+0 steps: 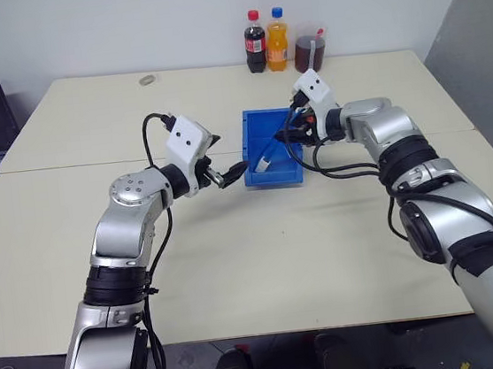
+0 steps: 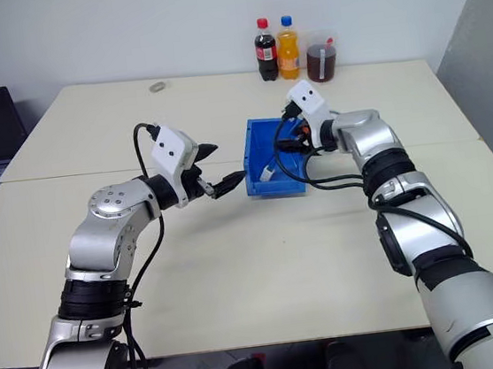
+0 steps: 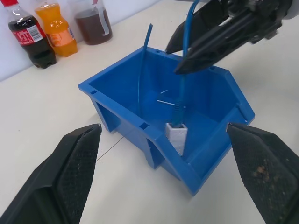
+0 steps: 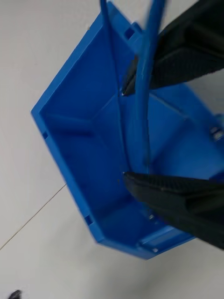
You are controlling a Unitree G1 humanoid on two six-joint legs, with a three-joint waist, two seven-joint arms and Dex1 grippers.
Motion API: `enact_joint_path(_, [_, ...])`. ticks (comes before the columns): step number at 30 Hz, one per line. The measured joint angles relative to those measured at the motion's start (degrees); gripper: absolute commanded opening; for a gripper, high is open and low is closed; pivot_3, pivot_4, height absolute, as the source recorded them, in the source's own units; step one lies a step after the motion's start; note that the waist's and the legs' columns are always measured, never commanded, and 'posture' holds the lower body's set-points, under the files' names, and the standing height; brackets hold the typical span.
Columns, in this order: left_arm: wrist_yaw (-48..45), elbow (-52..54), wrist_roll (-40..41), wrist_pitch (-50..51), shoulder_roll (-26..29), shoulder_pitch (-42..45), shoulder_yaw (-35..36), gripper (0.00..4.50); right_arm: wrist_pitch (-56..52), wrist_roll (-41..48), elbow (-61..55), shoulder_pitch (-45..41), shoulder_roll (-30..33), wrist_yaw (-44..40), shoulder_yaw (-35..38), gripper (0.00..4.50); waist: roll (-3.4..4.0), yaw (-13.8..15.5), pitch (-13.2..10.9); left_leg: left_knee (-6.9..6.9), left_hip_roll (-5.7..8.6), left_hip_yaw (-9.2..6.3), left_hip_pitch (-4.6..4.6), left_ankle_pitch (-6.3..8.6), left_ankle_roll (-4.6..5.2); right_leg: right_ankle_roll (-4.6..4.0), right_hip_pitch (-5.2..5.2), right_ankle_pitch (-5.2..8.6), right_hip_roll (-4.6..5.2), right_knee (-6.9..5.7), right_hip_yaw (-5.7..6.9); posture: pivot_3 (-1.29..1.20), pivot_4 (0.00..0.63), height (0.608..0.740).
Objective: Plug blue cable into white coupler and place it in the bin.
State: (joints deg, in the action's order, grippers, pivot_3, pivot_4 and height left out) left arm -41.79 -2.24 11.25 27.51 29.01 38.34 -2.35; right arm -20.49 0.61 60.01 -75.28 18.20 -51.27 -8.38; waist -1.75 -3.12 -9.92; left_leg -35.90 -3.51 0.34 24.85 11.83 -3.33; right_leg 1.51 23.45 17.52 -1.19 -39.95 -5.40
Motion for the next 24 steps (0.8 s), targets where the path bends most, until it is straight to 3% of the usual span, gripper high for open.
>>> enact_joint_path(4, [-0.12, -0.34, -0.17, -0.7, 0.01, 0.01, -0.07, 4.5, -0.19, -1.88, -1.91, 0.08, 3.48, -7.39, -2.96, 4.42, 0.05, -0.02, -0.03, -0.05, -0.01, -0.02, 0.0, 0.0, 0.0, 0.01, 0.0, 0.0, -0.03, -0.02, 0.01, 0.0, 0.15, 0.74])
enact_joint_path(8, [-0.29, -1.4, -0.28, -0.8, 1.17, 0.02, 0.05, 4.5, -2.2, -2.33, -9.81, 0.99, 9.76, -17.96, -5.35, 4.42, 0.1, 0.04, -0.07, -0.09, -0.01, -0.05, -0.01, 0.0, 0.01, 0.01, -0.02, 0.01, -0.04, -0.04, 0.05, 0.0, 0.15, 0.74])
enact_joint_path(11, [-0.37, -2.64, 0.4, -0.42, 2.1, -0.25, 1.14, 4.5, -5.55, -1.36, -19.86, 6.26, 13.66, -21.79, -5.19, 4.42, 0.1, 0.07, -0.07, -0.12, -0.03, -0.11, -0.01, 0.0, 0.01, 0.01, -0.08, 0.01, -0.05, -0.04, 0.1, 0.0, 0.15, 0.74])
enact_joint_path(16, [-1.21, -0.22, 3.58, -0.29, 7.01, -7.56, 8.45, 4.5, -14.73, 5.17, -44.8, 26.83, 19.24, -17.25, 4.76, 4.42, 0.1, 0.19, -0.07, -0.06, -0.04, -0.14, 0.0, 0.01, -0.01, -0.01, -0.08, 0.02, -0.01, -0.04, 0.1, 0.0, 0.15, 0.74])
enact_joint_path(20, [-1.67, 0.08, 3.81, -0.76, 10.42, -10.97, 10.73, 4.5, -21.95, 10.84, -61.92, 37.72, 19.89, -13.05, 11.75, 4.42, 0.1, 0.26, -0.09, -0.15, -0.06, -0.2, -0.03, 0.01, -0.01, 0.02, -0.16, 0.03, -0.04, -0.06, 0.15, 0.0, 0.15, 0.74])
enact_joint_path(24, [-3.89, -3.08, 4.64, -1.9, 12.15, -10.61, 12.0, 4.5, -28.24, 15.11, -69.47, 40.47, 16.93, -6.58, 15.61, 4.42, 0.1, 0.06, -0.09, -0.2, -0.05, -0.22, -0.12, -0.04, 0.02, 0.2, -0.21, -0.05, -0.1, -0.07, 0.16, 0.0, 0.15, 0.74])
